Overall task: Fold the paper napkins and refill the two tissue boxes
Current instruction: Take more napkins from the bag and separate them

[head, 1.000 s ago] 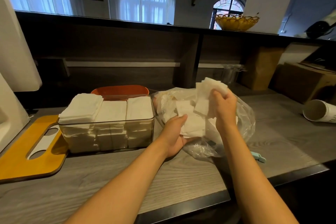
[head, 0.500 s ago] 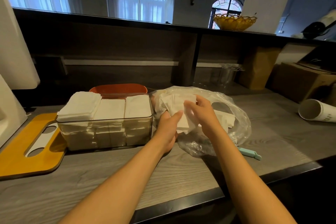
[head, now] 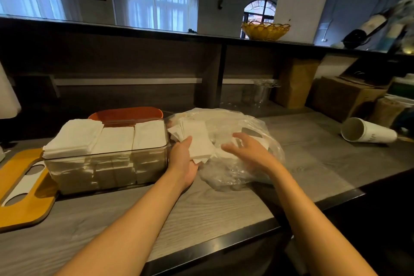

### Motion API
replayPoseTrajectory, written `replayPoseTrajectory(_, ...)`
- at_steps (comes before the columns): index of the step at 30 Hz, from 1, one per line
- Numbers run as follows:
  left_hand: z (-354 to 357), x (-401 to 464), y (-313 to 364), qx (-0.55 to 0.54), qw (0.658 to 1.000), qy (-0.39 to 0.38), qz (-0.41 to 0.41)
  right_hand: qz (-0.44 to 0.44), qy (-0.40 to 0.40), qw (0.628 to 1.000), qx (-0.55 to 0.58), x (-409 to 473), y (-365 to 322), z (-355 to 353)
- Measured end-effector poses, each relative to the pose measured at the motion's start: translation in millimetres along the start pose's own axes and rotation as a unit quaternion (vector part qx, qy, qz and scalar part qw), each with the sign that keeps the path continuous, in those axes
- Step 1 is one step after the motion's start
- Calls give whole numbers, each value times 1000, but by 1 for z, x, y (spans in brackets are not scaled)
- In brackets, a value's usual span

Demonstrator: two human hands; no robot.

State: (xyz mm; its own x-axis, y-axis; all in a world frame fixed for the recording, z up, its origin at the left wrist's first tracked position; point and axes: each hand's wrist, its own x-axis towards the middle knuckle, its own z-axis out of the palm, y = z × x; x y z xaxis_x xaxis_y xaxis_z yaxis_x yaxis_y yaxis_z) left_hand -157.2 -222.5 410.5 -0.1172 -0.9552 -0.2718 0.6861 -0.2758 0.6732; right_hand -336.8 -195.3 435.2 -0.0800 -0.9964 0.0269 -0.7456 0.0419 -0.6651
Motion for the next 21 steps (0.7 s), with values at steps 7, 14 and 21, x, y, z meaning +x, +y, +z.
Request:
replayPoseTrajectory(7,-2,1,0,4,999,23,41,0,-6,962,-271,28,6,21)
replayPoseTrajectory(14,-1,0,-1,0,999,18,52,-83,65,991,-86,11,9,16)
replayPoseTrajectory(21,0,-1,-1,-14,998,24,48,-111,110,979,131,-13,-14,-16)
